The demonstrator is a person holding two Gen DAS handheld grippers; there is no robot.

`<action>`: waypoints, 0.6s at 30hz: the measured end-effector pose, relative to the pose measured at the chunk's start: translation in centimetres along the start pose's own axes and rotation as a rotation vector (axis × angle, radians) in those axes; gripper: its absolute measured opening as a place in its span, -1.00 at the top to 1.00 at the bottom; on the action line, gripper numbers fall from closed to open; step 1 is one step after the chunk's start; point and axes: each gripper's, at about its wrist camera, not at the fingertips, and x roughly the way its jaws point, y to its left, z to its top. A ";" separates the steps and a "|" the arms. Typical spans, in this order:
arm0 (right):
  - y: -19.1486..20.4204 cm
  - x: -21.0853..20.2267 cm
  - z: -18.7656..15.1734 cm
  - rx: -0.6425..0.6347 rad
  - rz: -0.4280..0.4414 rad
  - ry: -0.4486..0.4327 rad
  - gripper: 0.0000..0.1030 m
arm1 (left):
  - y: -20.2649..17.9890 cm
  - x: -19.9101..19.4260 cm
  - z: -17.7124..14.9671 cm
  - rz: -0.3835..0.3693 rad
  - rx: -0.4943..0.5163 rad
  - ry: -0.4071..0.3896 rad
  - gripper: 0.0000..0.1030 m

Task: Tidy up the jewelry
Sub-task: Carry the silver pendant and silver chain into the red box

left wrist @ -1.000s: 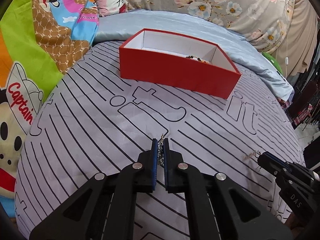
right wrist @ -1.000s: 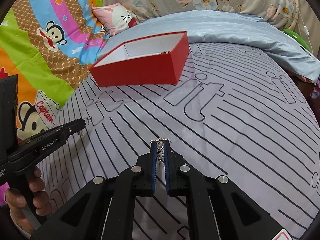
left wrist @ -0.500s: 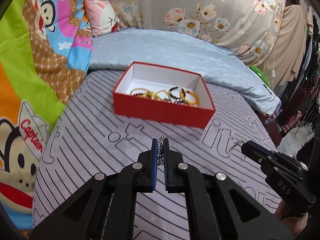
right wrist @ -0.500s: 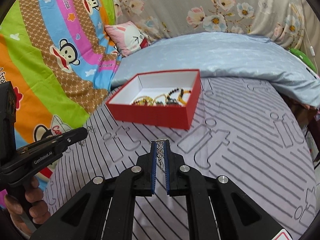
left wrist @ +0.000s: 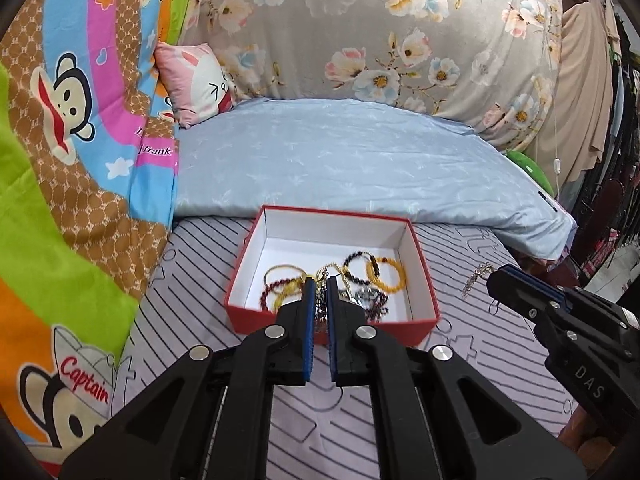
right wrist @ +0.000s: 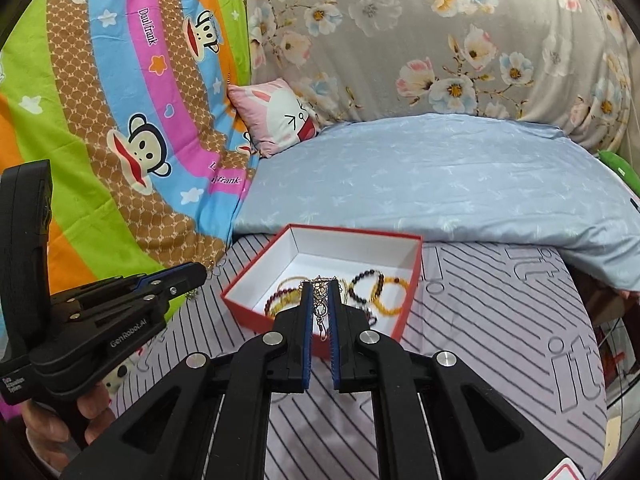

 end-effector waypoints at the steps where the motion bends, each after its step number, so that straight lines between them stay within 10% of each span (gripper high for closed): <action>1: -0.1 0.5 0.5 0.001 0.003 -0.001 0.88 | 0.0 0.4 0.4 0.003 0.001 0.001 0.91; 18: -1.3 8.5 3.2 -0.021 -0.016 0.056 0.88 | 1.2 9.0 3.4 0.073 -0.007 0.071 0.91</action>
